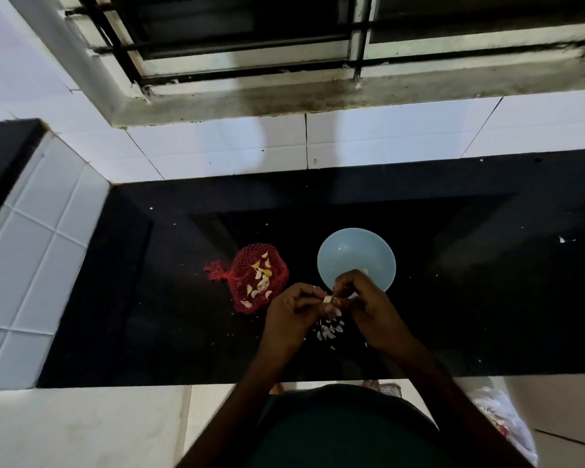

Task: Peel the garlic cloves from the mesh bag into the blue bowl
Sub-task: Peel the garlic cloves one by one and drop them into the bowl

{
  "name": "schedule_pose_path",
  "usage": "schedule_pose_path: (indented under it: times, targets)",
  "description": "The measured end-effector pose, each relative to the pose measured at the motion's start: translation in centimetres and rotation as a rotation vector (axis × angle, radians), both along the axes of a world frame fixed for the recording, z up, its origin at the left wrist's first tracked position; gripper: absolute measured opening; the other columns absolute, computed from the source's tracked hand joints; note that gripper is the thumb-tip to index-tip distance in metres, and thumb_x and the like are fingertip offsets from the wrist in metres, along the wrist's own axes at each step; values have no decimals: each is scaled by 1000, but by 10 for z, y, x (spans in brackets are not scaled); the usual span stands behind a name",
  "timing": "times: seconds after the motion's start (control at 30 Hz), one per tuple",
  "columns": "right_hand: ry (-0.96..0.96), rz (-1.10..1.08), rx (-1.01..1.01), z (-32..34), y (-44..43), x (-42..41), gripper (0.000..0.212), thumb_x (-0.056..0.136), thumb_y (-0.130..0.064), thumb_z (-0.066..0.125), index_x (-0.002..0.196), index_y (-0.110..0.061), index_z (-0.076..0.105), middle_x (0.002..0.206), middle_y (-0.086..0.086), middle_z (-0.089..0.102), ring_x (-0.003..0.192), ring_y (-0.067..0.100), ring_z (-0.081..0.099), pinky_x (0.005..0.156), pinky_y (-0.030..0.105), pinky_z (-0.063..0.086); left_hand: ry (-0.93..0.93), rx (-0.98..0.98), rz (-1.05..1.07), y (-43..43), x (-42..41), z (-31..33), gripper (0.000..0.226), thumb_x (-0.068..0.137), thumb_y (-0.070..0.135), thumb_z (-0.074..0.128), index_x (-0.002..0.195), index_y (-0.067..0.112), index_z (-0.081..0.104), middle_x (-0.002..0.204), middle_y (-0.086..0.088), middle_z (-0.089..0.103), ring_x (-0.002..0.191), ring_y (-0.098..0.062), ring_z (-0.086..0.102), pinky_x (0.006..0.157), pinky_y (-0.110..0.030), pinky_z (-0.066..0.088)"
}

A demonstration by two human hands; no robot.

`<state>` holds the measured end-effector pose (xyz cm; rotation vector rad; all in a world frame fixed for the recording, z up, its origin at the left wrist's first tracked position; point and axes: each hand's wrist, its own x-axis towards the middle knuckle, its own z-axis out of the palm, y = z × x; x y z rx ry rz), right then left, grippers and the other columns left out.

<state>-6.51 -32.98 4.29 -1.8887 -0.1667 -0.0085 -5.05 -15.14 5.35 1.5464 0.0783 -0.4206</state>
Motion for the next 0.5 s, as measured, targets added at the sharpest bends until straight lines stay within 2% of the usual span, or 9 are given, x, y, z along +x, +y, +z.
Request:
schedule_pose_path:
  times: [0.1, 0.33, 0.43, 0.5]
  targets:
    - [10, 71, -47, 6, -5, 3, 23, 91, 7, 64, 102, -12, 60, 102, -3, 61, 99, 19, 61, 77, 37, 56, -11, -25, -15, 0, 0, 0, 19, 80, -2, 78, 95, 5, 68, 90, -12, 79, 88, -25, 77, 81, -29, 60]
    - [3, 177, -130, 19, -7, 9, 17, 92, 3, 61, 96, -13, 57, 96, -8, 60, 91, 11, 61, 76, 18, 46, -59, 15, -44, 1, 1, 1, 21, 78, -5, 80, 91, 5, 68, 90, -13, 78, 90, -24, 77, 81, -28, 60]
    - [-88, 257, -203, 26, -8, 11, 3, 93, -14, 59, 97, -13, 58, 96, -5, 59, 91, 12, 59, 75, 27, 49, -57, 25, -44, 2, 1, 1, 23, 77, -5, 81, 95, -1, 68, 94, -15, 77, 93, -26, 76, 85, -34, 61]
    - [-130, 305, -251, 27, -10, 13, 8, 92, -11, 57, 100, -10, 60, 99, -1, 59, 93, 14, 60, 76, 37, 51, -60, 30, -59, 1, 2, 2, 23, 77, -2, 82, 95, 1, 69, 96, -14, 77, 95, -28, 76, 88, -42, 61]
